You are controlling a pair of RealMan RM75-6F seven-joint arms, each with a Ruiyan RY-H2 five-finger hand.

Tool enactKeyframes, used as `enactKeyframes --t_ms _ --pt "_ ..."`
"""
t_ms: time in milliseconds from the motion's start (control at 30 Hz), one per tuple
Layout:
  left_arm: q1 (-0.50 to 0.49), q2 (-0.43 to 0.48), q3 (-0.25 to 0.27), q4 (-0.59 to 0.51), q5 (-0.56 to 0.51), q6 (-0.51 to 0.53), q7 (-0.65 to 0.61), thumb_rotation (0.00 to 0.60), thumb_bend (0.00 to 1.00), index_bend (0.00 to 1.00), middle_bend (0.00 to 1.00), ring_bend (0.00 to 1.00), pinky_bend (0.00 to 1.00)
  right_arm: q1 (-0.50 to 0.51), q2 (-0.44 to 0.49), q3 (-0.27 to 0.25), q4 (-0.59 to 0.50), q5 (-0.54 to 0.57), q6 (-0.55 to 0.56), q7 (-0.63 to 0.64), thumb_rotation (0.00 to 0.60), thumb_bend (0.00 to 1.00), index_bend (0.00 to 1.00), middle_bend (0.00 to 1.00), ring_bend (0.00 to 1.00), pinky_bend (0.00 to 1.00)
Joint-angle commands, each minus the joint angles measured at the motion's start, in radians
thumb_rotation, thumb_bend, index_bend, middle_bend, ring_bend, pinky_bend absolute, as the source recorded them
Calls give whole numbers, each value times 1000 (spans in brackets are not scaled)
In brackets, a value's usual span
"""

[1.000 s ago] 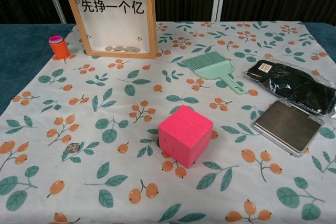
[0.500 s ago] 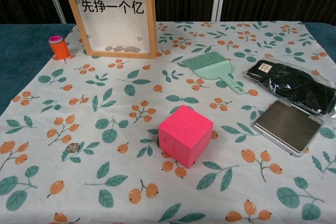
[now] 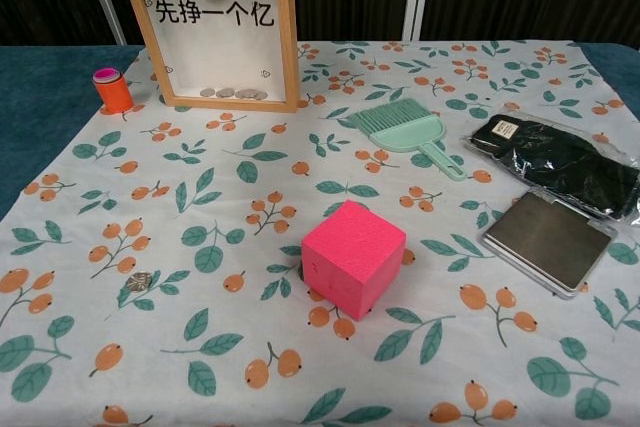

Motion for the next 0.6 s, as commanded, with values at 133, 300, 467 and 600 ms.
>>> enactKeyframes --t_ms 133,300,467,600 --pt "-1 2 6 -6 -1 5 7 600 382 497 113 0 0 0 0 1 0 -2 2 0 600 395 81 54 0 0" --pt "23 16 -20 -49 37 112 -28 600 382 491 113 0 0 0 -1 2 1 0 2 2 600 394 81 54 0 0" --pt "119 42 -55 -155 173 396 -179 600 366 485 112 0 0 0 -3 2 3 -3 3 2 600 395 81 54 0 0" --pt "267 80 1 -303 331 662 -297 600 329 476 107 0 0 1 -5 1 6 -7 4 1 600 395 81 54 0 0"
